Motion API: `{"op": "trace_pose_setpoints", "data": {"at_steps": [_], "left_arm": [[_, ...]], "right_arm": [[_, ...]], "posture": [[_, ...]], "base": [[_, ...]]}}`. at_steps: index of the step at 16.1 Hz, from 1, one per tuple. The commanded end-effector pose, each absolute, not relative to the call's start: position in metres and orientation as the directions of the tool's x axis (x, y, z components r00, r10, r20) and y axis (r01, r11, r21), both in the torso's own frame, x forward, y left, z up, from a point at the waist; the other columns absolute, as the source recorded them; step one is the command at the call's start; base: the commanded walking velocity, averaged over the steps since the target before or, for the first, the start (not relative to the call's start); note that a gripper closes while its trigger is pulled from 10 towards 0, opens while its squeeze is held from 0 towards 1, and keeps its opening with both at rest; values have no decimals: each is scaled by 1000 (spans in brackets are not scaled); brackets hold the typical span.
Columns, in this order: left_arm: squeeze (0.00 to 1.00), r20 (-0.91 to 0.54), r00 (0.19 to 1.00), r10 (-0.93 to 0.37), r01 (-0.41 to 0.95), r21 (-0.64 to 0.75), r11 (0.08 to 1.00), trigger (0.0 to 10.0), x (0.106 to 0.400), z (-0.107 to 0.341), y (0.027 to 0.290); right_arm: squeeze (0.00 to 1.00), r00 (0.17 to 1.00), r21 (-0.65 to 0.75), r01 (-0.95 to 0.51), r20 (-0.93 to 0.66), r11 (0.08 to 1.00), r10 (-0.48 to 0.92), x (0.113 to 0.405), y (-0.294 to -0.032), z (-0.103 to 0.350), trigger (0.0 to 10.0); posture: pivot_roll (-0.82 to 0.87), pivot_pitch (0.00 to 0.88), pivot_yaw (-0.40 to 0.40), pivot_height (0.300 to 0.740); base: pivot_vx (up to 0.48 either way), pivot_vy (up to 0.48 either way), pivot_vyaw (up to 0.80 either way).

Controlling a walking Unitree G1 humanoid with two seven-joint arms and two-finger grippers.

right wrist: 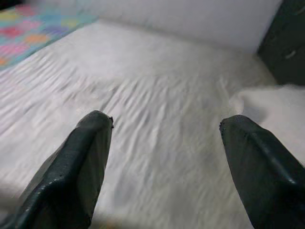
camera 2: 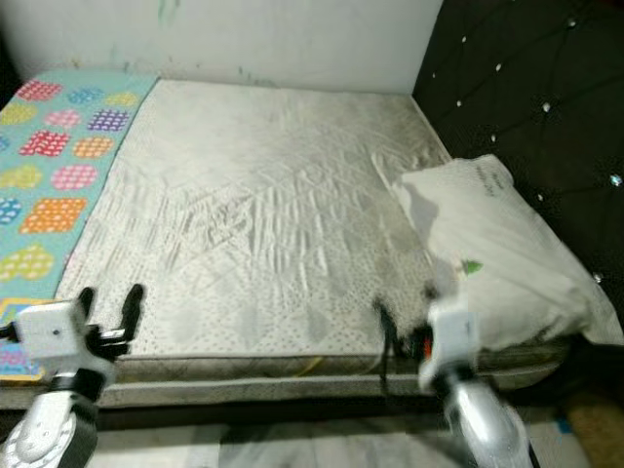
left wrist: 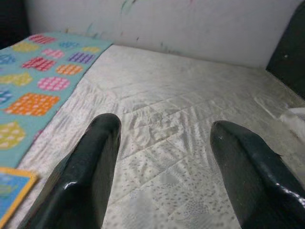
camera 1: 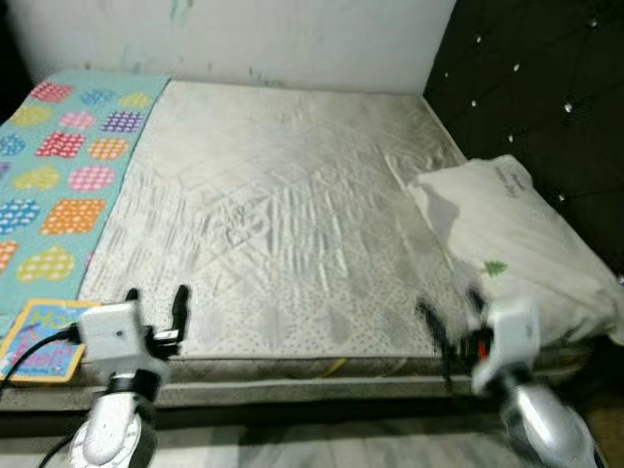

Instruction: Clean up the room

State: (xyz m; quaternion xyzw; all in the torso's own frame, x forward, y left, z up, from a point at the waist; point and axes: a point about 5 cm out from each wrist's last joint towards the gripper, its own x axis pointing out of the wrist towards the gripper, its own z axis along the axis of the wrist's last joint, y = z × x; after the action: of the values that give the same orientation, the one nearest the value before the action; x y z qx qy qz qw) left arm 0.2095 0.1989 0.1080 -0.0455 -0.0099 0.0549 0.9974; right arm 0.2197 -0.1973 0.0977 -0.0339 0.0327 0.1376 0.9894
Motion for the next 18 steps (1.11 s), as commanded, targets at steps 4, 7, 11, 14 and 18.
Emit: {"op": "trace_pose_setpoints", "data": {"at_steps": [4,7,11,14,18], "left_arm": [[0,25,995,99,-96,-119,988,10000,211,111,197],[0,53,996,78,-72,-117,991,10000,221,119,192],[0,73,989,129,-119,-134,984,10000,220,125,192],[0,89,994,56,-44,-130,991,10000,225,129,177],[0,72,997,3,8,-151,989,10000,227,123,167]], "right_arm": [[0,990,4,-138,34,990,138,256,-194,117,10000],[0,995,71,-69,81,995,63,268,-183,123,10000],[0,997,95,24,75,995,-31,277,-187,117,10000],[0,999,100,0,43,995,-5,283,-180,109,10000],[0,998,17,33,43,999,-34,288,-188,112,10000]], "posture": [[18,52,-47,740],[37,36,-38,740],[43,26,-43,740],[44,38,-51,740],[7,65,-89,740]], "base": [[0,0,0],[0,0,0],[0,0,0],[0,0,0],[0,0,0]]}}
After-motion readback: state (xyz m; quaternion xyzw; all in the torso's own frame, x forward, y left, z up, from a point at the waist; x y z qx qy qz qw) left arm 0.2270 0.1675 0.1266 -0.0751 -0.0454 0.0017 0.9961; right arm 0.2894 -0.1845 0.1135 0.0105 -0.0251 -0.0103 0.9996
